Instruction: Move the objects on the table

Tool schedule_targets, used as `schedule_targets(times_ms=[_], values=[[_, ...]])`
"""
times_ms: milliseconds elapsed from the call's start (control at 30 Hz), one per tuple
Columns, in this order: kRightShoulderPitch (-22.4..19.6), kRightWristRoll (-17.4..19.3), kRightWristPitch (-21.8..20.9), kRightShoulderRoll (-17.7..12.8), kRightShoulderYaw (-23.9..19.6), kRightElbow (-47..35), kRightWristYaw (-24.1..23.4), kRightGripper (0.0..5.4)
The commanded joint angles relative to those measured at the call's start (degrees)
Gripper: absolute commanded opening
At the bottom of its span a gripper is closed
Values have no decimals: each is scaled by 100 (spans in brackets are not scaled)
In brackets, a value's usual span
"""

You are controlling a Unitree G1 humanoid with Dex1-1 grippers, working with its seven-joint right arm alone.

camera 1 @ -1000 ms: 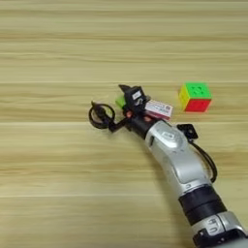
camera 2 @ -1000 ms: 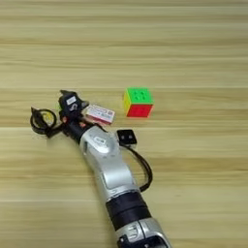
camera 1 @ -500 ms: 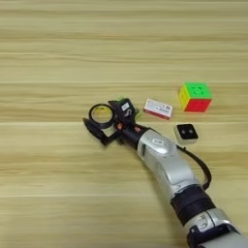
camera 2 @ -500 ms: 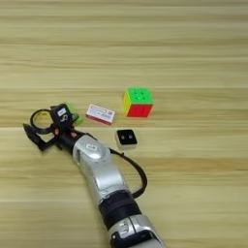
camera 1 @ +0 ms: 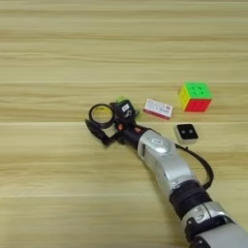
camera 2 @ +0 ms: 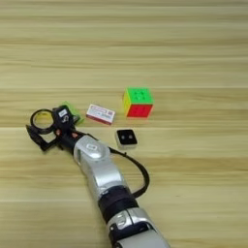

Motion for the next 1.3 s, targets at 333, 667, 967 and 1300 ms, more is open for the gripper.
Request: schedule_targets(times_ms=[333, 667, 967, 1300], values=[[-422, -44, -229, 52, -83, -138, 16, 404], [-437, -108, -333, 45, -150, -216, -58, 399], [-642, 25, -129, -282, -627, -1006, -342, 399], [-691, 380, 260, -1234, -1982, -1832, -1056, 399]])
